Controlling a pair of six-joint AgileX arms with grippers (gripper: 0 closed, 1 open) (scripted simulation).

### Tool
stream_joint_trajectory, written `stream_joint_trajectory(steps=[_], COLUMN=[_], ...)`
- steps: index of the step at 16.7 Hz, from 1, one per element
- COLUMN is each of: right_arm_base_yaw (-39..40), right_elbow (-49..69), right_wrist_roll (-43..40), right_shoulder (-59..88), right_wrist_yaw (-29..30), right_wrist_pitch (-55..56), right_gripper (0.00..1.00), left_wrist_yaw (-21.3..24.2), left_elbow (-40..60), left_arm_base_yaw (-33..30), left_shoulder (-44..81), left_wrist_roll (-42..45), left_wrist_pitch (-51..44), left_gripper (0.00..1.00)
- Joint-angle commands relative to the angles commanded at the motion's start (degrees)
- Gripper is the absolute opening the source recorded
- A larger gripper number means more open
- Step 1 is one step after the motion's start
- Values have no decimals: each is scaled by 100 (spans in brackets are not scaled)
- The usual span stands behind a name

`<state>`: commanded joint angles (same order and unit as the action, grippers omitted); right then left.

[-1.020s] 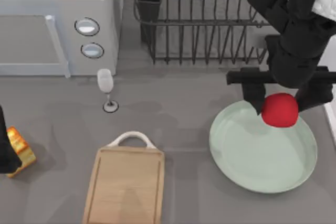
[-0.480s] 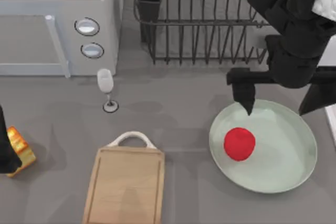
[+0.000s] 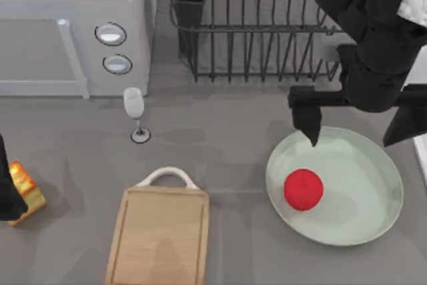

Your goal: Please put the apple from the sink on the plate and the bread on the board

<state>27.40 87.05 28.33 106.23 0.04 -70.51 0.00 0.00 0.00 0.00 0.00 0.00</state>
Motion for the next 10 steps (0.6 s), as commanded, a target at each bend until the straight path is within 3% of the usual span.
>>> stream_joint_trajectory(steps=[10], right_arm_base_yaw=[-623], right_elbow=[-1978], right_wrist_roll=[-644], right_shoulder=[-2415], right_wrist_yaw=[-1], right_wrist_pitch=[1602], right_gripper=[100], left_wrist_yaw=[0], left_elbow=[0], left_arm_base_yaw=[0], left_shoulder=[0], left_wrist_roll=[0], left_wrist_pitch=[0], left_gripper=[100])
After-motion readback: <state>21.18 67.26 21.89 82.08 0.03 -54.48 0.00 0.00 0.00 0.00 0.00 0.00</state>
